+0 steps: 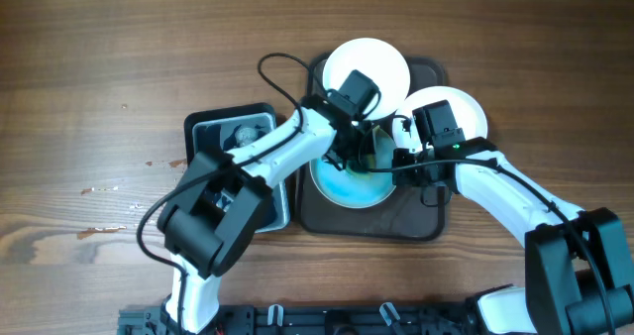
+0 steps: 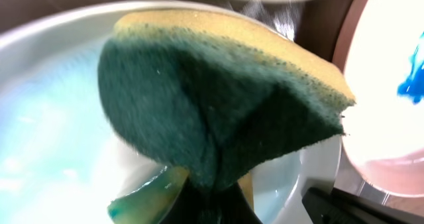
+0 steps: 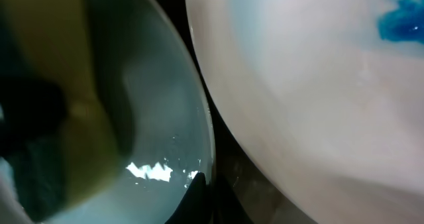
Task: Clean dirty plates on tray and stack at the side
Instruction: 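Scrub the blue-stained plate with the sponge held in the left gripper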
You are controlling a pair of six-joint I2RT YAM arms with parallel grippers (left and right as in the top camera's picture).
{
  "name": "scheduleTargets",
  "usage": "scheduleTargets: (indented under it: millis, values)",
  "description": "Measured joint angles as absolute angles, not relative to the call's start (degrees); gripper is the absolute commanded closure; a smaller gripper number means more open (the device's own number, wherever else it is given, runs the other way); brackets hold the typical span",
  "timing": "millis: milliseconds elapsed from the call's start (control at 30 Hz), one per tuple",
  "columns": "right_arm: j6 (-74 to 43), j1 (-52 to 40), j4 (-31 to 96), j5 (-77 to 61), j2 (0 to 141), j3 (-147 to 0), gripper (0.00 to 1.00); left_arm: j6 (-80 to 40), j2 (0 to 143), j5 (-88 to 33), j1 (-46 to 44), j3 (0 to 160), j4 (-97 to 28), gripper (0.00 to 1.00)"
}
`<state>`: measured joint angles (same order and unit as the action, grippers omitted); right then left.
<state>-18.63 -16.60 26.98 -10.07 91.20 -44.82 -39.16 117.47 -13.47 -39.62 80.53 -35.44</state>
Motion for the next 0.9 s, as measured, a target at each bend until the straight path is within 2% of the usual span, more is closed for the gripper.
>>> scheduleTargets:
  millis: [367, 533, 900]
  values:
    - [-18.61, -16.53, 27.35, -9.78, 91.18, -44.82, 0.96, -38.76, 120.22, -24.82, -41.28, 81.30, -33.85, 0.96]
    - [-18.59, -16.56, 27.57, -10.04, 91.18, -44.82, 0.96, -38.44, 120.44, -27.31, -42.28, 81.89, -39.81, 0.96]
    - [-18.57, -17.37, 27.57, -11.99, 91.20, -44.82, 0.95, -39.70, 119.44, -10.72, -36.40, 83.50, -58.15, 0.96]
